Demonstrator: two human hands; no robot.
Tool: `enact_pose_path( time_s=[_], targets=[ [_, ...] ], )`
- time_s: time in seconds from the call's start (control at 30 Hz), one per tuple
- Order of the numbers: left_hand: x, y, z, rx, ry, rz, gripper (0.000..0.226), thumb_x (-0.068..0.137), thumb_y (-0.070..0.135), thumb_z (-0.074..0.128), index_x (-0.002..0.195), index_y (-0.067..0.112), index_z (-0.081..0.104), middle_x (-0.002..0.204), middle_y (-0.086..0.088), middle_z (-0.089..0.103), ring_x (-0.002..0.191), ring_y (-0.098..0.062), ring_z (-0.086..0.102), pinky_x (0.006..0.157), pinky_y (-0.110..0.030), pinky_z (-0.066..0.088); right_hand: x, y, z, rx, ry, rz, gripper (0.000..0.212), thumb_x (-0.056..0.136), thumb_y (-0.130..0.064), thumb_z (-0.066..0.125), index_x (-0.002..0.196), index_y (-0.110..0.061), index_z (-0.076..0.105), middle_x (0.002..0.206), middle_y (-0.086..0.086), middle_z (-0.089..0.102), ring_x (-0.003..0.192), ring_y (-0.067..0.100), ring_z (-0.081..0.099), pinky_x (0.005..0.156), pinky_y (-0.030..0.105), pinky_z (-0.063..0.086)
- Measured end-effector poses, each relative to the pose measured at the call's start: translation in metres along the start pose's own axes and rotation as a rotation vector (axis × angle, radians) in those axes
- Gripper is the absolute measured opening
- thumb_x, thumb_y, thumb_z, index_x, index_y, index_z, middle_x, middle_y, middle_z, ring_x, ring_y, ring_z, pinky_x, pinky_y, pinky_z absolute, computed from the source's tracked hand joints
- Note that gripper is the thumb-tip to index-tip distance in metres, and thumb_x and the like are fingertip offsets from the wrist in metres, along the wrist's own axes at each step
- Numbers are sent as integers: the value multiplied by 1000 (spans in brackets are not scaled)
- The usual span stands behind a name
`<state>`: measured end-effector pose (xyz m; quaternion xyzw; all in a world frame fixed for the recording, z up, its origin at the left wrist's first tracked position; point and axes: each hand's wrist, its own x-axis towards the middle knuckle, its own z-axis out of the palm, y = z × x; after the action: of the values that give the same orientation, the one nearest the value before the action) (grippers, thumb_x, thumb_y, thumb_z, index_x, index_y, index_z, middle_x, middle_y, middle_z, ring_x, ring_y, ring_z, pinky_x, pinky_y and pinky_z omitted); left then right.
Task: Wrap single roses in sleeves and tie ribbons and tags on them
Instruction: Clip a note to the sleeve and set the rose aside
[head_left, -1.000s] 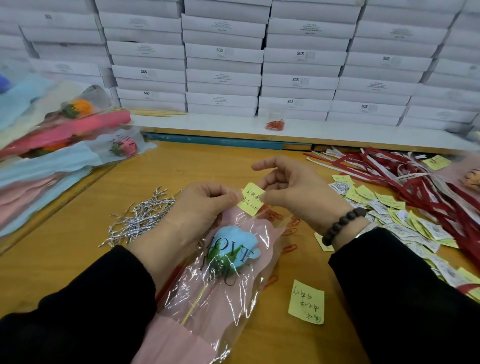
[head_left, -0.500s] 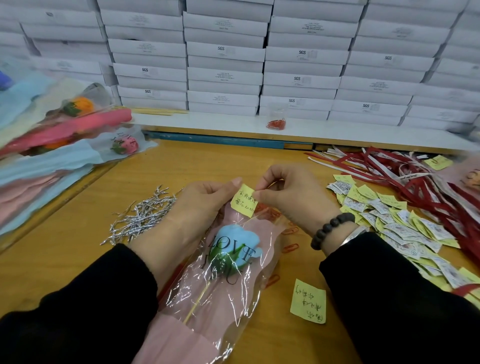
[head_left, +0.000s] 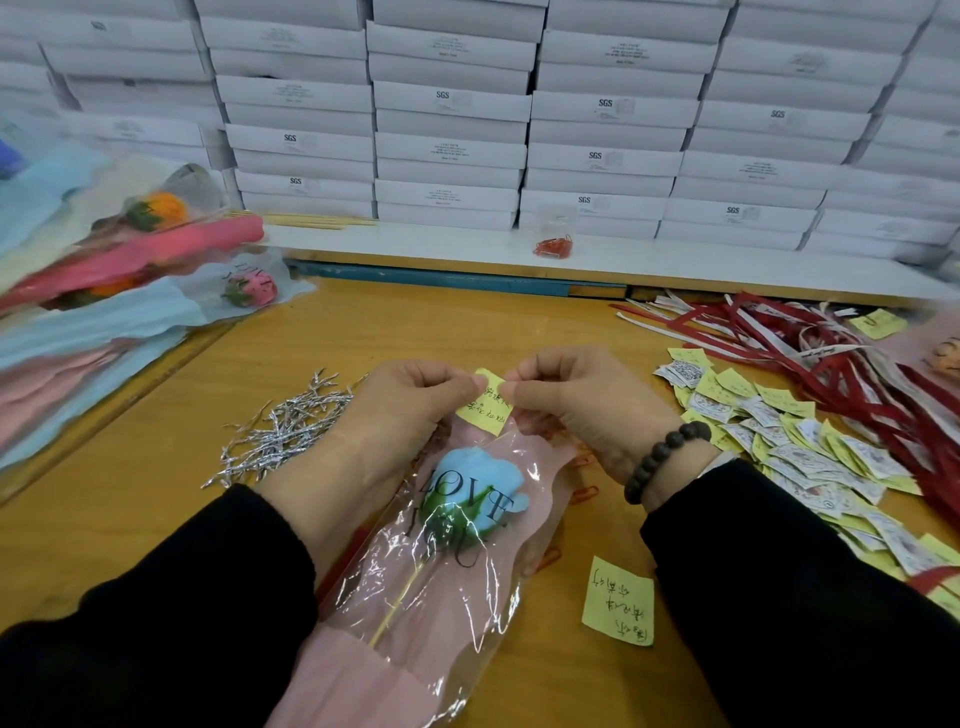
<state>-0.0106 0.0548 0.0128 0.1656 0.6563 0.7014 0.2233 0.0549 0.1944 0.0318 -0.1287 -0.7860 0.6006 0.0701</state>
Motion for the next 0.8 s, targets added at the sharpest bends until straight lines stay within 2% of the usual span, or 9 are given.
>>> enact_pose_path(
  time_s=[0.13, 0.3, 0.37, 0.43, 0.5, 0.6, 0.73, 0.8],
  targets=[
    [1, 1, 1, -12, 7, -20, 19, 83, 17, 65, 76, 0, 70, 67, -15, 66, 56, -21, 56, 58, -28, 47, 1, 2, 0, 45, -10, 2, 9, 81, -7, 68, 75, -11, 64, 51, -6, 62, 44, 2, 55, 46, 12, 45],
    [-1, 2, 2, -12, -14, -11, 28, 74, 26, 69, 76, -2, 67, 66, -15, 63, 59, -24, 51, 60, -30, 42, 1, 2, 2, 58, 6, -2, 8, 81, -7, 68, 74, -10, 63, 52, -4, 61, 44, 3, 54, 46, 13, 44],
    [-2, 3, 1, 1, -20, 5, 27, 68, 25, 71, 76, -1, 66, 69, -16, 63, 61, -24, 52, 61, -31, 42, 1, 3, 1, 59, 15, -6, 9, 81, -8, 68, 74, -10, 63, 54, -2, 60, 45, 5, 54, 47, 14, 45],
    [-2, 2, 2, -1, -19, 14, 17, 73, 16, 71, 78, 0, 66, 74, -18, 62, 65, -26, 53, 66, -35, 42, 1, 3, 1, 57, 15, -9, 11, 81, -8, 68, 72, -11, 62, 54, -2, 59, 46, 5, 53, 47, 15, 45],
    [-2, 1, 2, -11, -9, 15, 9, 78, 9, 68, 76, 2, 64, 73, -16, 62, 64, -25, 53, 63, -34, 41, 1, 4, 2, 60, 13, -18, 11, 81, -7, 68, 72, -11, 62, 55, -2, 59, 47, 5, 53, 48, 15, 46],
    [0, 0, 3, -10, -8, 19, 8, 80, 6, 66, 73, 3, 62, 67, -10, 63, 52, -18, 56, 51, -24, 47, 2, 5, 3, 59, 12, -22, 9, 80, -8, 69, 74, -11, 63, 59, -3, 60, 47, 4, 54, 50, 16, 47],
    [2, -1, 2, -19, 6, 21, 17, 80, 6, 66, 63, 9, 62, 61, -7, 65, 51, -17, 57, 57, -26, 46, 1, 3, 1, 56, 3, -33, 8, 84, -13, 66, 76, -10, 64, 58, -4, 62, 49, 5, 56, 49, 15, 47],
    [2, -1, 0, -25, 17, 18, 21, 80, 6, 66, 60, 10, 61, 60, -7, 67, 50, -18, 58, 56, -26, 45, 3, 3, -7, -32, 96, -57, 10, 87, -18, 61, 82, -10, 64, 66, -2, 62, 55, 6, 56, 53, 17, 50]
  ],
)
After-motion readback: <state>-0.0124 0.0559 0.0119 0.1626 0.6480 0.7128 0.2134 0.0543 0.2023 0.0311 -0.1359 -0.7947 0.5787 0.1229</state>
